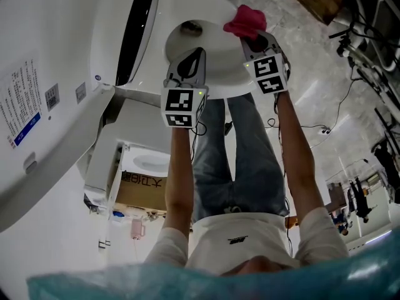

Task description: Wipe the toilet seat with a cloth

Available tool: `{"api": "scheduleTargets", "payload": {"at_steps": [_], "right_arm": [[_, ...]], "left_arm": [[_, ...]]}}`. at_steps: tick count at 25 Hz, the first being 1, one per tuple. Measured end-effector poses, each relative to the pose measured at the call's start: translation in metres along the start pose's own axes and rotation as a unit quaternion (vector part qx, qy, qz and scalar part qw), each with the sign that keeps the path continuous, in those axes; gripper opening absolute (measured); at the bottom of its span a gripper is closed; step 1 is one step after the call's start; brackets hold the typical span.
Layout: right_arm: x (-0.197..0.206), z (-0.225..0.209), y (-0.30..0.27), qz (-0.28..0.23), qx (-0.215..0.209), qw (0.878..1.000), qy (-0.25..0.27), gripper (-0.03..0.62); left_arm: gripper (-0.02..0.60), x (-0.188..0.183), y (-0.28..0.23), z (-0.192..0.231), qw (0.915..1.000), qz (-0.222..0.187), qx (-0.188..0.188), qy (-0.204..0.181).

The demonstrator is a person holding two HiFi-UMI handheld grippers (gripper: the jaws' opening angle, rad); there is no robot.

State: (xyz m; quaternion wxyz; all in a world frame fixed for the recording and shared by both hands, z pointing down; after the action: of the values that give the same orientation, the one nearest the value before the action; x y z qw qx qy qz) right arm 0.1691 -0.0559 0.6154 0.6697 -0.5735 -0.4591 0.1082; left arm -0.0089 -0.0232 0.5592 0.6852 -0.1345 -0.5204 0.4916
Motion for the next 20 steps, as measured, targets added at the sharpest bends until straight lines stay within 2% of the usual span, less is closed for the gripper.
{"api": "scheduleTargets", "payload": {"at_steps": [20], "right_arm": [[-0.07, 0.026, -0.043, -0.005, -0.025, 0.997, 0.078, 0.051]], "left_arm": [[0.006, -0.015, 0.019, 0.041, 0.9987, -0.034, -0.026, 0.028]]}}
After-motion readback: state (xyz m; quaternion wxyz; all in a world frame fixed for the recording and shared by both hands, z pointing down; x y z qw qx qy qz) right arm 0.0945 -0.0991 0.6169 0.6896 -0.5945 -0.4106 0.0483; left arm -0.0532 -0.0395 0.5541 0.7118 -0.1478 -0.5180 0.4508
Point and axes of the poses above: the fingertips, and each gripper's own axes: y backward along the fingers, z to its left, x out of its underside, the point moved 7 cm from there along y, backward along the fingers, and after that the axes turned 2 degrees about y, right-handed, at the moved point
